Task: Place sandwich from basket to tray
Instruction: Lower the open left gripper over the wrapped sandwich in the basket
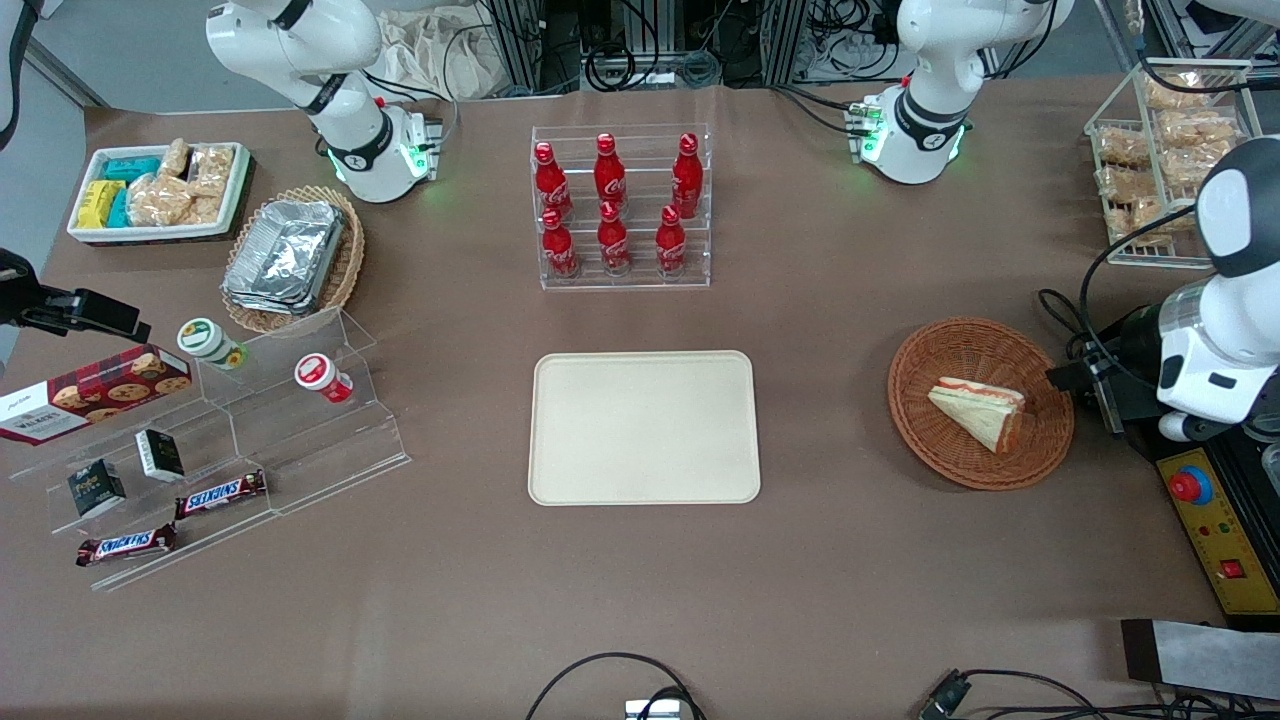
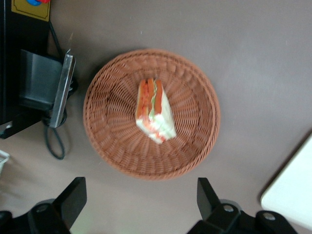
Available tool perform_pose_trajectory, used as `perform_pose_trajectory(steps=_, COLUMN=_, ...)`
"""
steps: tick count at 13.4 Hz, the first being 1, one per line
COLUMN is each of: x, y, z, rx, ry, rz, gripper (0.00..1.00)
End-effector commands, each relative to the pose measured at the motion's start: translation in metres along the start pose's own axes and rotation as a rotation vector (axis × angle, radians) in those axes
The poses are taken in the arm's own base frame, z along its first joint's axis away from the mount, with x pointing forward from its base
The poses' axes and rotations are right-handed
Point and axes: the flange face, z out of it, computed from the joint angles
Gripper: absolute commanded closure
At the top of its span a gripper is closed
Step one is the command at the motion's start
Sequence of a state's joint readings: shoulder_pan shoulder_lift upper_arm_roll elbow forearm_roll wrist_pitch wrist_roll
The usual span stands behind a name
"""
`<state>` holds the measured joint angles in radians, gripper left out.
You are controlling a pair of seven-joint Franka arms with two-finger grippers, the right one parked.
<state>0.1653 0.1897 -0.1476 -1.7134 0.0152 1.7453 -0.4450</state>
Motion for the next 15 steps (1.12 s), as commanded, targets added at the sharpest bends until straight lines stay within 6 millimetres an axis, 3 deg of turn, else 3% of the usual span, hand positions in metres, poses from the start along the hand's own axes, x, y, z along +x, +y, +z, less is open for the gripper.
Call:
perform_pose_trajectory(steps=1, x=0.002, y=-0.01, z=0.047, rx=-0.026, ry=0.067, rz=-0.128, gripper=0.0)
perform_pose_trajectory(steps=9, x=0.009, y=-0.008, z=0.143, rx=-0.049, ry=0.088, rz=-0.178, gripper=0.0)
perform_pose_trajectory(steps=15, x=0.016, y=-0.013, z=0.192, rx=-0.049, ry=0.069, rz=-0.188, gripper=0.0)
